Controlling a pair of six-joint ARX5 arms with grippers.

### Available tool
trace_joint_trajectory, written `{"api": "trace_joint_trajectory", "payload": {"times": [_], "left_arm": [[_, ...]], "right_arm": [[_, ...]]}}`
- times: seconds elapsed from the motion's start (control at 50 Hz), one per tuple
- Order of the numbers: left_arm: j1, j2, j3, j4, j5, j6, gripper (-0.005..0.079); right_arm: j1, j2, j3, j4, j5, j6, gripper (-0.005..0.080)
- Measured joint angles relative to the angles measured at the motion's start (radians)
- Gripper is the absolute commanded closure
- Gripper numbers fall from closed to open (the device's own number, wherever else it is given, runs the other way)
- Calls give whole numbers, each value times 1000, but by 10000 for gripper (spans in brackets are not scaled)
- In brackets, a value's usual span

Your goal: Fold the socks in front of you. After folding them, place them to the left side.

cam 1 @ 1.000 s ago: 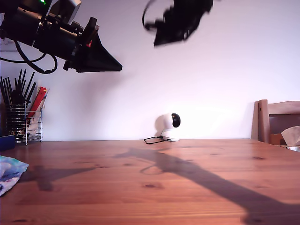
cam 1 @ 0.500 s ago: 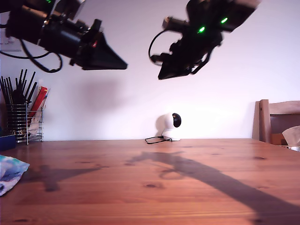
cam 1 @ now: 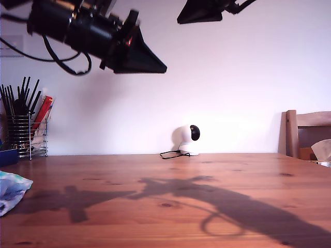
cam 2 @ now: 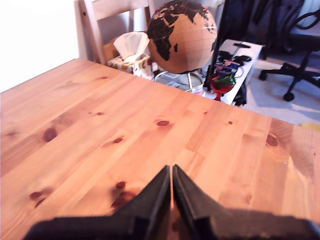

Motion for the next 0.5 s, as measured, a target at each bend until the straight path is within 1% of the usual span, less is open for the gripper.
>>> {"api": "trace_joint_trajectory", "payload": {"times": [0.18, 0.32, 0.4, 0.5], "left_arm": [[-6, -166, 0, -97, -23, 5, 762], [-13, -252, -5, -140, -27, 6, 762], [-18, -298, -33, -167, -38, 6, 762], [-20, -361, -97, -190, -53, 6, 762]], "right_arm": [[16, -82, -39, -39, -9, 2, 764], [68, -207, -97, -48, -4, 5, 764], [109, -269, -150, -44, 34, 8, 764], [157, -315, -222, -37, 92, 27, 764]]}}
